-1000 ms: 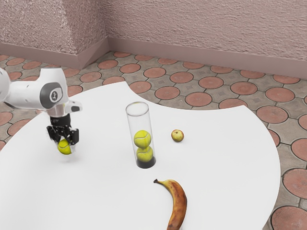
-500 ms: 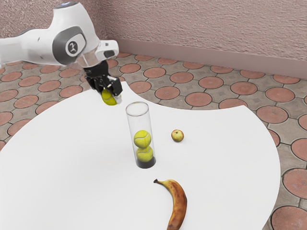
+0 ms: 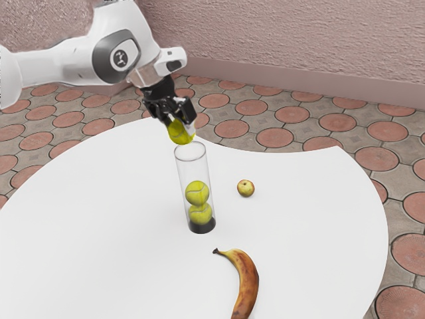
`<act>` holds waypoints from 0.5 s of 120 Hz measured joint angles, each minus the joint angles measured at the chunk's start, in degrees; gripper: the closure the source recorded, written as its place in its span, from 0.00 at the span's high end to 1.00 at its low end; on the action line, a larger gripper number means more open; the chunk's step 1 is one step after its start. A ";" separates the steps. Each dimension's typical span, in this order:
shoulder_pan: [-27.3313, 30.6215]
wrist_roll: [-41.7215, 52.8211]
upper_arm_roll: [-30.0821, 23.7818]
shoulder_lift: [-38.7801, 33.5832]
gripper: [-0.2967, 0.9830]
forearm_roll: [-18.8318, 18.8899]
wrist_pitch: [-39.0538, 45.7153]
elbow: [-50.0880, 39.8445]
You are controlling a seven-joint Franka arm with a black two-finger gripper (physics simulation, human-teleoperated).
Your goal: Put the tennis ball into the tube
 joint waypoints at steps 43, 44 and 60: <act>-1.64 0.83 -0.10 -2.25 0.74 7.90 -7.98 4.98; -1.61 0.91 -0.13 -2.34 0.74 8.34 -8.55 5.32; -1.56 3.56 -0.77 -2.05 0.75 13.53 -15.27 8.74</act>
